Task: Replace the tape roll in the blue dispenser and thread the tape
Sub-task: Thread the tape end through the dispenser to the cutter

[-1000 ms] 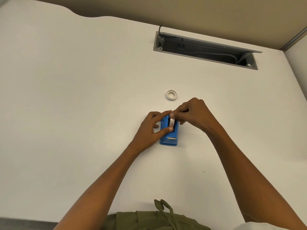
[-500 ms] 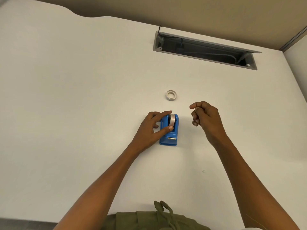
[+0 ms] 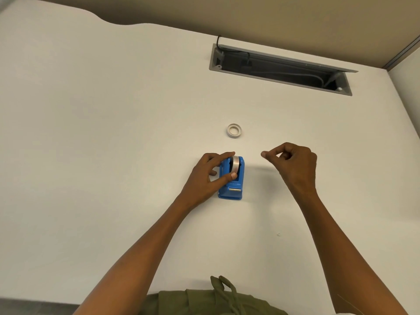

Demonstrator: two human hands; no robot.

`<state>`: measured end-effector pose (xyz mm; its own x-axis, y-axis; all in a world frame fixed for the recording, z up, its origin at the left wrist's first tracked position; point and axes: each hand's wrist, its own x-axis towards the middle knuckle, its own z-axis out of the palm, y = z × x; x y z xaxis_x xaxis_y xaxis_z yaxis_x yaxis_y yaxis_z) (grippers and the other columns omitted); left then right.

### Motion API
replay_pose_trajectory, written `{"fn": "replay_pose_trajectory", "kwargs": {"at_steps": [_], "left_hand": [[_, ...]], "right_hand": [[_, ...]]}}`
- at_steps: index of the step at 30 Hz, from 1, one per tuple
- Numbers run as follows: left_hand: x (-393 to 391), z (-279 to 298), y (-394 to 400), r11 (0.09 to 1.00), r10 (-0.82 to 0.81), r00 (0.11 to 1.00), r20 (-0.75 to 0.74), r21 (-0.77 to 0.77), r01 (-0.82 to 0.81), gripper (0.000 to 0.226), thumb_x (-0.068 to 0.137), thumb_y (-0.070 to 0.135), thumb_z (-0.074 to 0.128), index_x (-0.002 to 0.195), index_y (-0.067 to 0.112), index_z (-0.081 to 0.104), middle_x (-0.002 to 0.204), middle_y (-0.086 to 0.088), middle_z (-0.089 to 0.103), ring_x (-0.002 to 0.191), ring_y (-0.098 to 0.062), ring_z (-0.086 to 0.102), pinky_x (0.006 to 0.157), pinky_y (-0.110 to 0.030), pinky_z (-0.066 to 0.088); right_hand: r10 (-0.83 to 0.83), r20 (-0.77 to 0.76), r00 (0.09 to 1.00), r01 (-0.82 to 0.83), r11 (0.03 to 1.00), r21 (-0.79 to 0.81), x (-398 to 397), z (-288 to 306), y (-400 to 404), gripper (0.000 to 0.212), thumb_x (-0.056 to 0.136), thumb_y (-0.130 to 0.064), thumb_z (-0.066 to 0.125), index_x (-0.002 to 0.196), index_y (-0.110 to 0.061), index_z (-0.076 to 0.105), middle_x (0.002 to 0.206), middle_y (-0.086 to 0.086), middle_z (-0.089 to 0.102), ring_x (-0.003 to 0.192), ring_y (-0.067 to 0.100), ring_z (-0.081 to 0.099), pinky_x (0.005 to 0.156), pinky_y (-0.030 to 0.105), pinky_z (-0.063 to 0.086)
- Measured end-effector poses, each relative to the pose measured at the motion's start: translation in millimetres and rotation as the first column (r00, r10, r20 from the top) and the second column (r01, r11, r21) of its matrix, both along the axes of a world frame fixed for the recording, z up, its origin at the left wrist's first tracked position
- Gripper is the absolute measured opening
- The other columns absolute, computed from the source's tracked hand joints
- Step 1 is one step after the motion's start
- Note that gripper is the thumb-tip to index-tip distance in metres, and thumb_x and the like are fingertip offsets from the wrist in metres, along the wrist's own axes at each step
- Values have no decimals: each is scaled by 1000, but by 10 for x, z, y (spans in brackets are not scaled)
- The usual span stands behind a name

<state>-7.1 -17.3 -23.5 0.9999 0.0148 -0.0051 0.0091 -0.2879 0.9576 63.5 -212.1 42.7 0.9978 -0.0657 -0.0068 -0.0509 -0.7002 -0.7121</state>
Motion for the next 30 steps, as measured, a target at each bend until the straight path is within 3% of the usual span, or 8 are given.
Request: {"fn": "replay_pose_trajectory", "kwargs": {"at_steps": [2, 4, 8, 11, 15, 21, 25, 30], "left_hand": [[0, -5, 3, 1000, 0, 1000, 2, 0, 0, 46, 83, 41, 64, 125, 47, 46, 118, 12, 49, 107, 6, 49, 80, -5, 41], [0, -9, 3, 1000, -2, 1000, 4, 1, 2, 46, 83, 41, 64, 125, 47, 46, 118, 12, 49, 107, 7, 49, 80, -6, 41], [5, -14, 1, 1000, -4, 1000, 1, 4, 3, 45, 83, 42, 63, 123, 52, 44, 118, 13, 49, 107, 8, 48, 79, -5, 41], [14, -27, 6, 1000, 1, 1000, 1, 18, -1, 45, 82, 45, 62, 120, 57, 41, 118, 15, 48, 107, 9, 48, 78, -4, 41], [22, -35, -2, 999, 9, 1000, 12, 33, -10, 45, 82, 46, 61, 117, 62, 38, 116, 15, 48, 105, 11, 47, 78, -4, 41], [18, -54, -12, 999, 11, 999, 38, 41, -13, 49, 83, 43, 62, 128, 47, 42, 113, 9, 50, 104, -1, 51, 77, -4, 42], [22, -59, 4, 999, -3, 1000, 31, 53, 1, 53, 83, 42, 63, 132, 43, 42, 115, 8, 49, 105, -2, 50, 80, -6, 43], [33, -71, 6, 999, -11, 1000, 24, 46, 10, 53, 82, 38, 66, 127, 50, 40, 114, 8, 49, 103, 0, 50, 78, -3, 40]], "right_hand": [[55, 27, 998, -55, 998, 17, -14, 15, 16, 2, 80, -17, 68, 80, -18, 71, 64, 3, 61, 61, 18, 59, 67, 32, 51], [85, 19, 996, -86, 995, 46, -23, 4, 15, 13, 86, -10, 59, 91, -15, 70, 75, 5, 67, 63, 17, 63, 68, 32, 54], [115, 35, 993, -110, 988, -112, -2, -1, 26, 11, 83, -22, 65, 93, -23, 70, 56, -4, 57, 57, 13, 55, 63, 26, 43], [306, 13, 952, -303, 949, -86, -38, 21, 79, 35, 77, -12, 70, 108, -29, 65, 87, -8, 63, 77, 5, 55, 70, 10, 40], [349, 29, 937, -350, 933, 82, -51, 78, 206, 7, 75, -23, 75, 79, -28, 72, 76, -7, 69, 67, 0, 56, 61, 6, 40], [502, -104, 859, -506, 862, -14, -32, 89, 328, 37, 58, -26, 87, 92, -23, 71, 84, -3, 63, 71, 9, 59, 60, 5, 41], [517, -164, 840, -524, 851, -4, 24, 142, 343, 35, 53, -22, 89, 83, -19, 71, 77, 1, 67, 68, 12, 60, 60, 12, 45], [519, -245, 819, -539, 842, -17, 91, 183, 423, 28, 54, -19, 89, 73, -13, 69, 64, -1, 66, 55, 8, 58, 53, 9, 44]]}}
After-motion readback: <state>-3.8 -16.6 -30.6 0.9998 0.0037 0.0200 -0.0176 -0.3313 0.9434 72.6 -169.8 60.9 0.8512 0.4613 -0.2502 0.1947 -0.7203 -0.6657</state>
